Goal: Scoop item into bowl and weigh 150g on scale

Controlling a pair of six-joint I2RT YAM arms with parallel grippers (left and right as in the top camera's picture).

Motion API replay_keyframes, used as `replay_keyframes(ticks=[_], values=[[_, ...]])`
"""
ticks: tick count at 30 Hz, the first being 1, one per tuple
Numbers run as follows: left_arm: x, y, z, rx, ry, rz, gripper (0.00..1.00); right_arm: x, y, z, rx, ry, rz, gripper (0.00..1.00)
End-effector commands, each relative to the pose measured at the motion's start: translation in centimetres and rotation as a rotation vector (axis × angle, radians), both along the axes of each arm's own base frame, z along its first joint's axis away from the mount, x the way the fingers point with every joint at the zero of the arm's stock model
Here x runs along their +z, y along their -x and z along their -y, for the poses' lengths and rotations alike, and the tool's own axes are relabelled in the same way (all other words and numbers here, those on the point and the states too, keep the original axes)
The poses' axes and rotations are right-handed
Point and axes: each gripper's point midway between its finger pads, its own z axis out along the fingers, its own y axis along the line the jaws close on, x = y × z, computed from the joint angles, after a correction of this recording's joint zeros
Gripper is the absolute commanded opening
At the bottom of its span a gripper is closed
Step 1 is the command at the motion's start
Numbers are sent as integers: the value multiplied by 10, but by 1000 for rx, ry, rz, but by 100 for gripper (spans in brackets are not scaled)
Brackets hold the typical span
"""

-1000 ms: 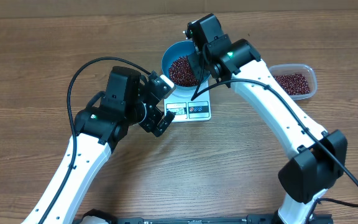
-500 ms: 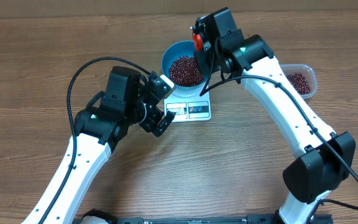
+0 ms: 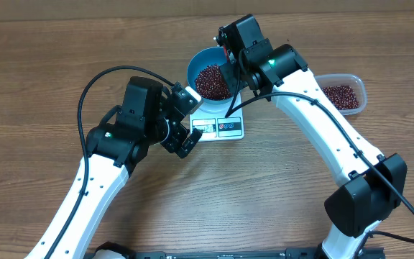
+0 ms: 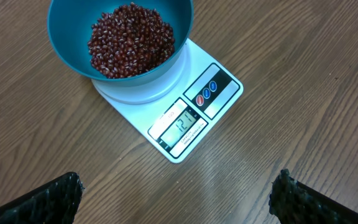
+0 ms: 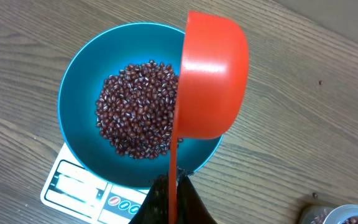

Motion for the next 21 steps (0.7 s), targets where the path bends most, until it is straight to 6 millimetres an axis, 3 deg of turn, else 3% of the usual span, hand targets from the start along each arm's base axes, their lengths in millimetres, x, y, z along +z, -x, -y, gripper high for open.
replay_keyframes(ticks=[1,11,21], values=[[-2,1,3,-2,7,-8,100,34,3,-4,31,4,84,4],[-2,1,3,-2,7,-8,100,38,6,1,9,137,141,4],[-2,1,3,-2,7,-8,100,40,4,-5,27,70,132,4]])
